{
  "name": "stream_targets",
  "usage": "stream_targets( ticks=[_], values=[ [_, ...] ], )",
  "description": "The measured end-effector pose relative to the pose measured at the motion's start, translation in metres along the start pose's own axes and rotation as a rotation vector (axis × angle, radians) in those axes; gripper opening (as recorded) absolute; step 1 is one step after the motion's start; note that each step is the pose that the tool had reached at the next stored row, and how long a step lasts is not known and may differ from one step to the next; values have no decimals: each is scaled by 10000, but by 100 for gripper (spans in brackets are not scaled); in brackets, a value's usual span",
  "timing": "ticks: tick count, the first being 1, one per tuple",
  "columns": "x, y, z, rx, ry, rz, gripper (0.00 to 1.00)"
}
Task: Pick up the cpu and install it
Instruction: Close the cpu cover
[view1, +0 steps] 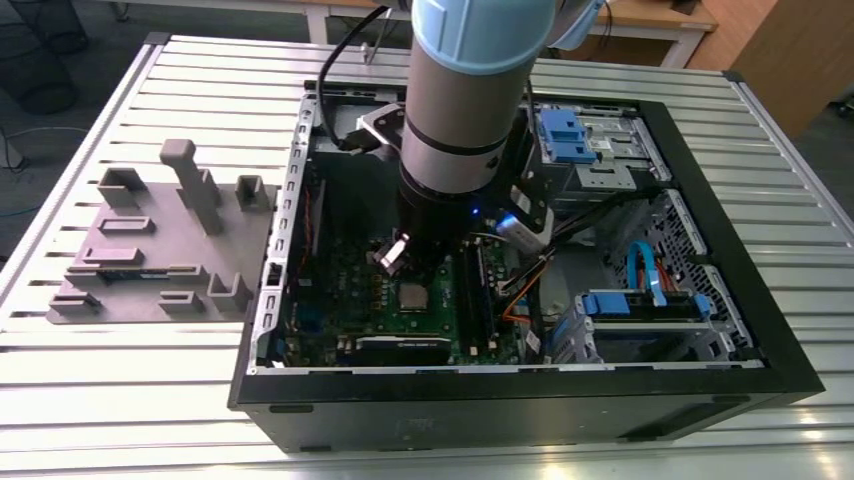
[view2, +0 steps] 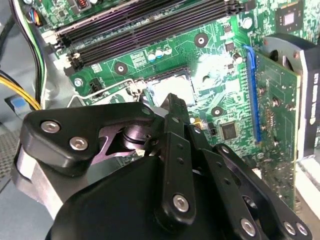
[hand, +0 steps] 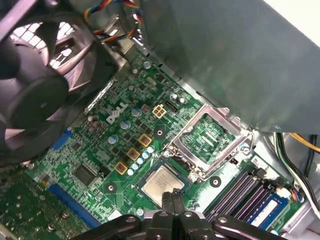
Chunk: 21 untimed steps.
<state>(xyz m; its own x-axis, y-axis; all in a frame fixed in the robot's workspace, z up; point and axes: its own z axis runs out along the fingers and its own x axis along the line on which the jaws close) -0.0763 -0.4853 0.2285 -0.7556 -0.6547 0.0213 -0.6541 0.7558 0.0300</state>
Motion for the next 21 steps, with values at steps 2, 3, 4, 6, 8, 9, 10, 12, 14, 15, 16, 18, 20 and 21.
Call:
stream_targets(
  ticks=[2, 3, 4, 6, 8, 9, 10, 12, 14, 15, 16, 18, 20, 21],
  values=[
    [0, 0, 3, 6, 8, -280, 10],
    [0, 0, 4, 9, 13, -455, 10],
    [0, 0, 6, 13, 19, -633, 10],
    [0, 0, 10, 21, 29, -991, 10],
    [0, -1, 11, 27, 38, -1372, 10],
    [0, -1, 12, -18, -10, -1398, 10],
    [-1, -2, 13, -101, -93, -1405, 10],
    [-7, -6, 11, -229, -220, -1412, 10],
    [-20, -15, 11, -323, -313, -1416, 10],
    [-28, -17, 12, -346, -337, -1417, 10],
    [-44, -14, 13, -350, -342, -1418, 10],
    [-84, -7, 16, -352, -339, -1417, 10],
    [-126, -2, 20, -356, -333, -1418, 10],
    [-152, 13, 22, -356, -331, -1416, 10]
  ],
)
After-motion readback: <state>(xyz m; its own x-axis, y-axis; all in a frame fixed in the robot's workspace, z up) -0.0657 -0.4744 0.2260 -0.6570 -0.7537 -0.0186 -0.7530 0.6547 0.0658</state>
